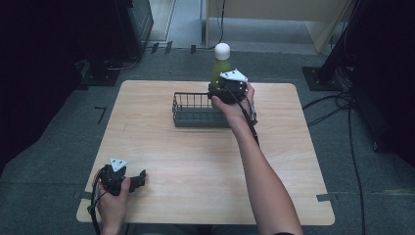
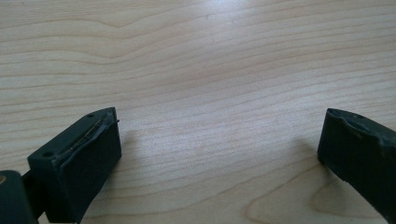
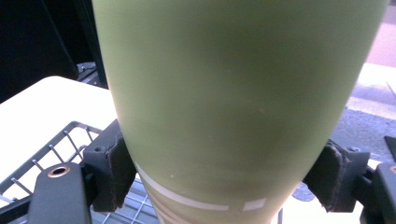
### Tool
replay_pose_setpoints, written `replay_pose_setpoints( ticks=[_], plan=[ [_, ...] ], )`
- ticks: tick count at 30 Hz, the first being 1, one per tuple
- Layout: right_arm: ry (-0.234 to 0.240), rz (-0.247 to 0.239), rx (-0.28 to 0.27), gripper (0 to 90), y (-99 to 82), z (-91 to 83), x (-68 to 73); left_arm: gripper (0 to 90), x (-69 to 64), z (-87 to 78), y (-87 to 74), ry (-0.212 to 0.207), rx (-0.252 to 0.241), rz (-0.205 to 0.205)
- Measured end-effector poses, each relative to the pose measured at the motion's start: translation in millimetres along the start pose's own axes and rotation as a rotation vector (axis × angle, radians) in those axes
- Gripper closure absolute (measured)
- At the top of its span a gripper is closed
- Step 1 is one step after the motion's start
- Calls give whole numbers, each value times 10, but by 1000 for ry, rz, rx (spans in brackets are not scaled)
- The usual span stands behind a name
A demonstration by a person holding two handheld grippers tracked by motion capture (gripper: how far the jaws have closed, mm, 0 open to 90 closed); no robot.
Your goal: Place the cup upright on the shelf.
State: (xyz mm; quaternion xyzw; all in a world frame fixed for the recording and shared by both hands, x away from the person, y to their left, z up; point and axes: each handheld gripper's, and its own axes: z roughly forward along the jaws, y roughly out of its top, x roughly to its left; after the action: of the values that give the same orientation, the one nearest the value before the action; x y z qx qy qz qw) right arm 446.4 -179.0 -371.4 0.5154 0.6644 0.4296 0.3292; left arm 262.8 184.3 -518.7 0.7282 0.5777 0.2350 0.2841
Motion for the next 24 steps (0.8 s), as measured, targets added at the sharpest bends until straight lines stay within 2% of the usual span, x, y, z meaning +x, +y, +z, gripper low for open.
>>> replay_pose_setpoints(
  ticks=[10,20,24],
  plan=[
    [5,31,22,208,-126,157,34,0,0,-1,0,0,1,0],
    [0,42,53,207,-226,199,-13,0,1,-1,1,0,1,1],
    [2,50,43,207,-251,195,-28,0,0,-1,0,0,1,0]
  ],
)
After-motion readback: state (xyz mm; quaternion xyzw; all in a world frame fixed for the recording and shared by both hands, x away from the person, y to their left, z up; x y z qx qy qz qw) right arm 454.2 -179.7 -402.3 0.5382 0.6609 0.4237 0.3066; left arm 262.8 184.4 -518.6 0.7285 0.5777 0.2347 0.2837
